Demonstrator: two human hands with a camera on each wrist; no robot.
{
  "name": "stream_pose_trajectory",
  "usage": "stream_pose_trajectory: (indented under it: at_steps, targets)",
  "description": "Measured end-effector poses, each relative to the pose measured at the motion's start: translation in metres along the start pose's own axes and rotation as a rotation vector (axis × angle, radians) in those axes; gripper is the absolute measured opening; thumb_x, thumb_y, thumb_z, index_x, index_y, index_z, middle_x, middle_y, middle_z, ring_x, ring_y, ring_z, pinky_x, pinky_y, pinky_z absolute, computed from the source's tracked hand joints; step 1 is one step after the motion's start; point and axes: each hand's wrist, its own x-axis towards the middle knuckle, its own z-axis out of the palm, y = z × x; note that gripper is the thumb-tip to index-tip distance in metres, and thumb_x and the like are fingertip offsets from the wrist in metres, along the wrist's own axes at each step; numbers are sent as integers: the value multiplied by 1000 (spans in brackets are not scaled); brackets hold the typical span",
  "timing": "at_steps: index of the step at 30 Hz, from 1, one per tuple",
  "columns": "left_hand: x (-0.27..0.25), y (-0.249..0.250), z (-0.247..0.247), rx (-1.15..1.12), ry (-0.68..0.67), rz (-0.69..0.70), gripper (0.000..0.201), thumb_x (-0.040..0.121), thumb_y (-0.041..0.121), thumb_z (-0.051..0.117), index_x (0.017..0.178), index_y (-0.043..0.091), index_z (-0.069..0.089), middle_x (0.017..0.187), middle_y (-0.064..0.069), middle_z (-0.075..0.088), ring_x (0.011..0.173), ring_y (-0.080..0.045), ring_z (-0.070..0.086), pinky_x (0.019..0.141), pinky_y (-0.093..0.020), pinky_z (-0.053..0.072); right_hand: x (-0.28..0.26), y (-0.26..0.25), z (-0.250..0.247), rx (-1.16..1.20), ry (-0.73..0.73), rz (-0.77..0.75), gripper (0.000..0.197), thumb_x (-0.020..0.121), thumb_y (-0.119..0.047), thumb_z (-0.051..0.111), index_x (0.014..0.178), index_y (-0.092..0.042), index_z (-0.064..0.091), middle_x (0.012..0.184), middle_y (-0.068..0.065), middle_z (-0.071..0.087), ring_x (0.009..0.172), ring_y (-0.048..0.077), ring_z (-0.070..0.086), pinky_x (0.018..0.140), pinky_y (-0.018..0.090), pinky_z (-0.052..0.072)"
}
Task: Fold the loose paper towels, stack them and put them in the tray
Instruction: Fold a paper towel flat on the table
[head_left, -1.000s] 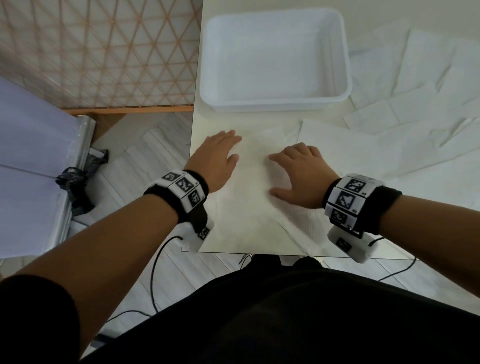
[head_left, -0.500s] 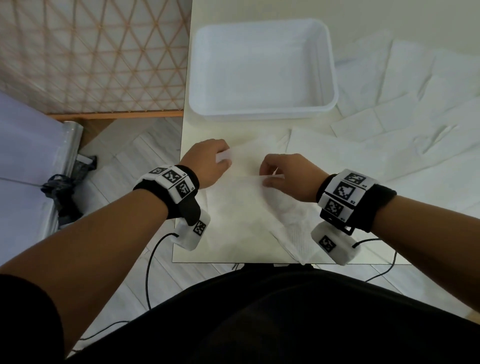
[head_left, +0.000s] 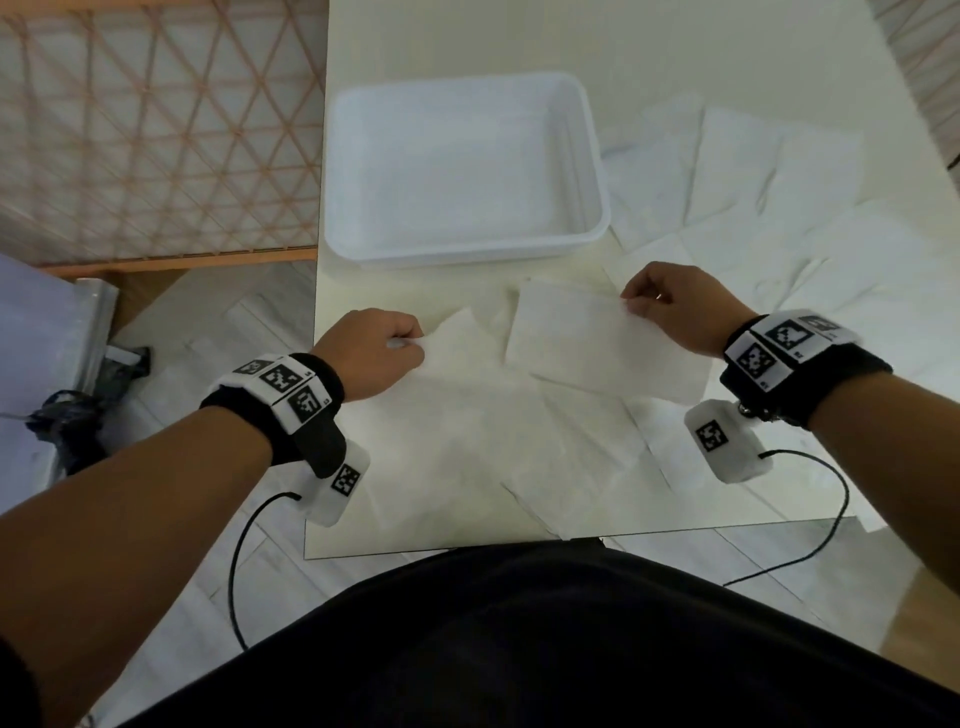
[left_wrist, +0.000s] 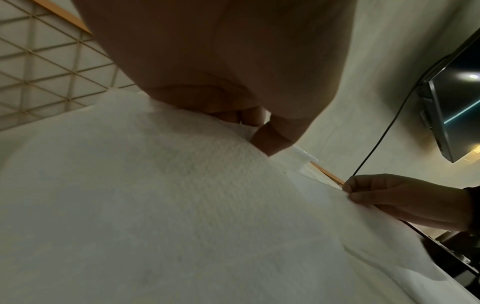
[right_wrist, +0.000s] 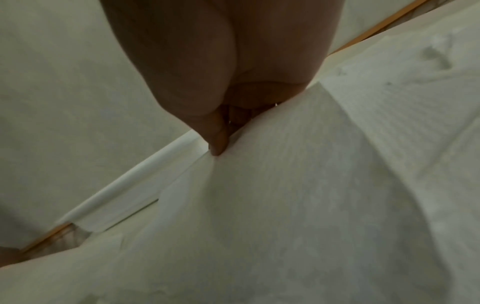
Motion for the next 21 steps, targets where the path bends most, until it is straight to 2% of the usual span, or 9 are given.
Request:
stream_pose_trajectory:
  at_steps: [3, 7, 9, 11, 13, 15, 17, 19, 21]
  targets:
    - [1, 1, 1, -24, 39, -2, 20, 72, 33, 48, 69, 17, 58, 64, -3, 55, 66, -23, 51, 61, -30, 39, 8, 7, 1, -17, 2, 19, 8, 91, -17, 56, 98, -17, 61, 97, -1, 60, 87, 15, 51, 77, 24, 34]
    - [0, 1, -3, -8, 82, 24, 24, 72, 34, 47, 69, 12, 57, 72, -18, 58, 72, -29, 52, 62, -30, 37, 15, 8, 5, -39, 19, 20, 9, 91, -17, 55, 99, -16, 61, 97, -2, 58, 88, 15, 50, 77, 25, 34]
    - [-1, 2, -6, -1, 100, 28, 25, 72, 34, 46, 69, 11, 56, 69, -15, 55, 69, -20, 48, 62, -28, 35, 17, 7, 7, -51, 29, 28, 11, 91, -17, 55, 101, -16, 61, 96, -2, 58, 88, 15, 50, 77, 25, 34]
    - [-3, 3, -8, -13, 111, 34, 24, 72, 33, 46, 68, 11, 56, 67, -6, 51, 69, -11, 45, 63, -28, 34, 18, 9, 9, -73, 38, 46, 12, 91, -18, 54, 101, -16, 61, 97, -2, 58, 88, 16, 51, 77, 26, 35]
    - [-4, 5, -10, -36, 118, 42, 23, 72, 32, 47, 68, 11, 57, 67, -3, 51, 70, -10, 45, 64, -27, 35, 18, 11, 11, -122, 56, 42, 13, 90, -19, 55, 102, -15, 61, 100, 1, 60, 91, 20, 53, 78, 30, 40]
    - [-5, 5, -11, -52, 129, 57, 22, 73, 32, 48, 71, 13, 60, 68, 1, 54, 71, -7, 47, 65, -21, 35, 18, 11, 14, -224, 102, -5, 21, 87, -22, 59, 107, -16, 61, 107, 6, 60, 99, 27, 55, 86, 39, 44]
    - [-5, 7, -11, -56, 135, 74, 21, 77, 33, 52, 76, 16, 64, 69, 7, 56, 71, -7, 49, 64, -14, 36, 15, 2, 17, -328, 152, -58, 32, 84, -26, 63, 115, -17, 58, 116, 8, 57, 109, 31, 50, 93, 43, 41]
    - [-3, 9, -11, -61, 133, 86, 17, 82, 28, 57, 81, 15, 68, 70, 5, 60, 72, -14, 53, 62, -11, 36, 11, -15, 22, -310, 177, -157, 36, 84, -30, 64, 117, -18, 58, 120, 8, 55, 112, 30, 48, 94, 41, 38]
    - [-1, 12, -12, -65, 118, 110, 22, 80, 31, 55, 81, 15, 70, 73, -3, 65, 73, -18, 57, 62, -15, 40, 5, -39, 27, -141, 123, -278, 37, 86, -36, 64, 117, -18, 57, 118, 3, 57, 108, 23, 52, 90, 32, 39]
